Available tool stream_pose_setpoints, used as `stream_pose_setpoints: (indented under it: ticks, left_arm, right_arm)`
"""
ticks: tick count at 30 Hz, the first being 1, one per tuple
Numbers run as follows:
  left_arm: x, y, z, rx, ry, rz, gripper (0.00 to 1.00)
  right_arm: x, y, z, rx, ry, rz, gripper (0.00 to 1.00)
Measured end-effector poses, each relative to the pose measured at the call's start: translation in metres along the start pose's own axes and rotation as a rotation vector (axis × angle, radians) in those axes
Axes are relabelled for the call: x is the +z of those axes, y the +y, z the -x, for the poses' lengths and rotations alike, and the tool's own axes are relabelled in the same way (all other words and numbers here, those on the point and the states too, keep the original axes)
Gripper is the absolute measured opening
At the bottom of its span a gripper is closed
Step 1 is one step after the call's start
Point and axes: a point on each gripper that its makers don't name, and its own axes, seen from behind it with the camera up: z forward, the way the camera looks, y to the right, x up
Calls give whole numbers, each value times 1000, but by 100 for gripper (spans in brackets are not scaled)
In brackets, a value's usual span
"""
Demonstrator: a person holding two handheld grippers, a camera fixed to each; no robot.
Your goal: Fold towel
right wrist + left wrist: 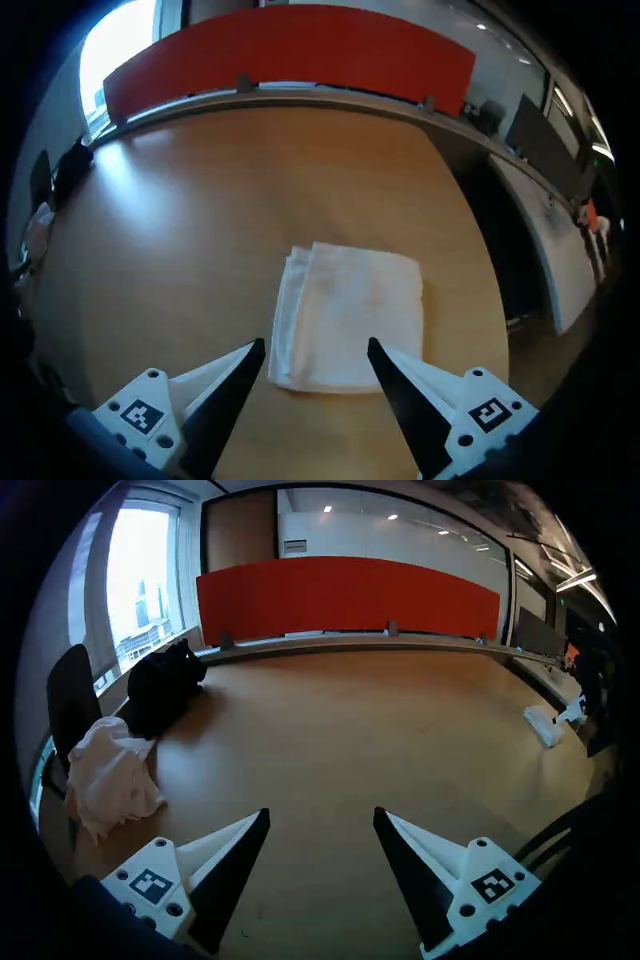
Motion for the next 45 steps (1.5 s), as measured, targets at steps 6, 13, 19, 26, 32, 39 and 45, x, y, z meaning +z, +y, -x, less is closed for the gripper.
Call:
stream_pose_setpoints:
  ticks: [6, 13, 19, 26, 32, 39, 45]
  left_arm:
    - [0, -3, -2, -6, 4, -5, 96]
    - [0, -5, -5, -14, 10, -9, 96]
    - [0, -4, -8, -18, 16, -8, 96]
    - [0, -6, -11, -36, 22, -13, 96]
    - [0, -8, -13, -46, 27, -18, 96]
    - [0, -10, -16, -47, 31, -19, 96]
    - [1, -10, -18, -51, 37, -15, 96]
  right_arm:
    - [-5, 3, -12, 26, 56, 33, 100]
    - [-15, 7, -28, 32, 136, 80, 100]
    - [-25, 8, -46, 44, 218, 104, 100]
    - [-38, 6, -68, 55, 313, 118, 100]
    - [-48, 5, -91, 61, 403, 132, 100]
    - [-72, 4, -130, 80, 551, 166, 100]
    - [-89, 1, -152, 136, 634, 153, 100]
